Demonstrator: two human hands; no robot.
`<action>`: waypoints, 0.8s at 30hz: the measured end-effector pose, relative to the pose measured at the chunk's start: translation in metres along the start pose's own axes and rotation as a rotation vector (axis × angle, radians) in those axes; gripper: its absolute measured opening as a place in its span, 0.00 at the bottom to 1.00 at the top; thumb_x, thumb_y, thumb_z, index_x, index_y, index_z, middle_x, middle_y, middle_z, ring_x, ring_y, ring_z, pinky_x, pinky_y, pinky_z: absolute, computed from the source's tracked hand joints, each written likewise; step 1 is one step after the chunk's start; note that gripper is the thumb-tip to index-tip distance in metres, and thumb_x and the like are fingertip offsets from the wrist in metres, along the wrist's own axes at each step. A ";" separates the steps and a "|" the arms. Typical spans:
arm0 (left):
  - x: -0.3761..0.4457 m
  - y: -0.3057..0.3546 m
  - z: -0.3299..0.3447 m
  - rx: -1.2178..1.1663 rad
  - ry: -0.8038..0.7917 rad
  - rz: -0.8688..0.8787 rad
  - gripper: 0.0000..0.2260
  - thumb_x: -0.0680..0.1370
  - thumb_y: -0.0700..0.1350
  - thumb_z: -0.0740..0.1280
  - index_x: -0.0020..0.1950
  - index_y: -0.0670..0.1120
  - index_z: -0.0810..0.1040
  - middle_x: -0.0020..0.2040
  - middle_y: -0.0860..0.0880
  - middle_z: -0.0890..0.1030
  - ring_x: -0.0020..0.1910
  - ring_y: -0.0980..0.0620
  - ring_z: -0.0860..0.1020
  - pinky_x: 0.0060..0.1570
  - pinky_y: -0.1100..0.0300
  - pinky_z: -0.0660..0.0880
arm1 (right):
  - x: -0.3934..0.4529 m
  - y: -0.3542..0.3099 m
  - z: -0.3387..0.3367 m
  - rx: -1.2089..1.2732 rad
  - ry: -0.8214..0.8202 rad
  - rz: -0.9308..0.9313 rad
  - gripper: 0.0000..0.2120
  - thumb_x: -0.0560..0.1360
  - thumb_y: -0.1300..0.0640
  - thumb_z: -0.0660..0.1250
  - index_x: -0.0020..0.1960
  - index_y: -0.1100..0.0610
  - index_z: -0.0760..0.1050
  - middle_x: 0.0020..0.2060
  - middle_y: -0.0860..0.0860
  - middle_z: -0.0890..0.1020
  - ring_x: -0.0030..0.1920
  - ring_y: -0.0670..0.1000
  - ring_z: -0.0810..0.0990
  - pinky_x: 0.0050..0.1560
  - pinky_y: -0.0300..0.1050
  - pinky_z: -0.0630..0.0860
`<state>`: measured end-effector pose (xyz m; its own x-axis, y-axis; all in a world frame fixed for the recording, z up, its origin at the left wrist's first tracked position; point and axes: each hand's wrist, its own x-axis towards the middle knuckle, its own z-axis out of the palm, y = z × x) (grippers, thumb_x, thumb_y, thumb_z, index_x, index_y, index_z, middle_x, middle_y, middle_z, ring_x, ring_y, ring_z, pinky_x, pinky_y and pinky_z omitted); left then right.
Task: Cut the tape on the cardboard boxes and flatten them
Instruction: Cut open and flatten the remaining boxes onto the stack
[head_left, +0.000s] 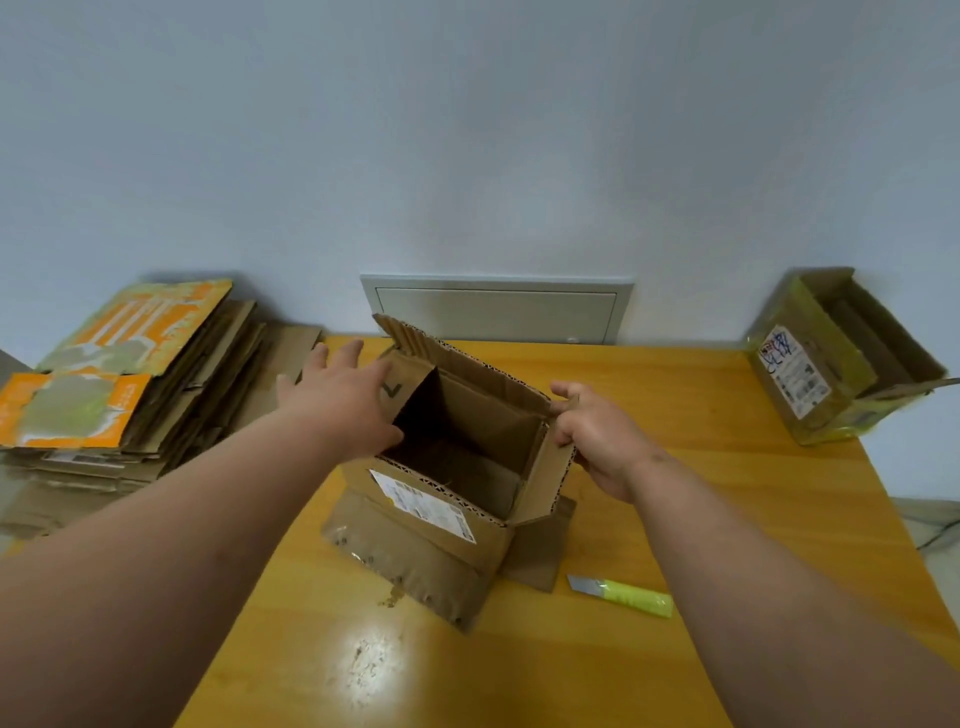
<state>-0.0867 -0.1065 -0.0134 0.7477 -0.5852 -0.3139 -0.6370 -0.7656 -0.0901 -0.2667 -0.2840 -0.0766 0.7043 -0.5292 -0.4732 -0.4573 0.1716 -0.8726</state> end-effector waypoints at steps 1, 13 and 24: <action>0.004 -0.004 -0.001 -0.019 -0.039 -0.021 0.42 0.71 0.63 0.72 0.79 0.60 0.54 0.81 0.49 0.48 0.79 0.38 0.48 0.73 0.35 0.57 | 0.002 -0.003 -0.001 -0.018 -0.012 -0.001 0.38 0.70 0.76 0.57 0.78 0.57 0.59 0.69 0.59 0.71 0.68 0.59 0.71 0.70 0.58 0.69; 0.034 -0.029 0.036 0.080 -0.139 -0.051 0.45 0.66 0.72 0.69 0.76 0.55 0.58 0.41 0.51 0.76 0.38 0.51 0.76 0.34 0.57 0.76 | -0.002 0.004 0.027 0.186 0.076 -0.115 0.52 0.54 0.37 0.81 0.74 0.50 0.68 0.68 0.50 0.74 0.68 0.47 0.72 0.71 0.54 0.69; 0.052 -0.045 0.022 -0.151 -0.001 0.086 0.13 0.82 0.53 0.52 0.53 0.47 0.71 0.39 0.47 0.74 0.40 0.48 0.75 0.35 0.55 0.71 | -0.003 -0.006 0.035 0.141 0.153 -0.027 0.33 0.72 0.32 0.66 0.74 0.38 0.65 0.71 0.42 0.69 0.65 0.47 0.68 0.61 0.47 0.67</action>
<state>-0.0228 -0.0967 -0.0466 0.6913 -0.6503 -0.3152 -0.6634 -0.7440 0.0800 -0.2469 -0.2540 -0.0740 0.6194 -0.6537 -0.4347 -0.3510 0.2647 -0.8982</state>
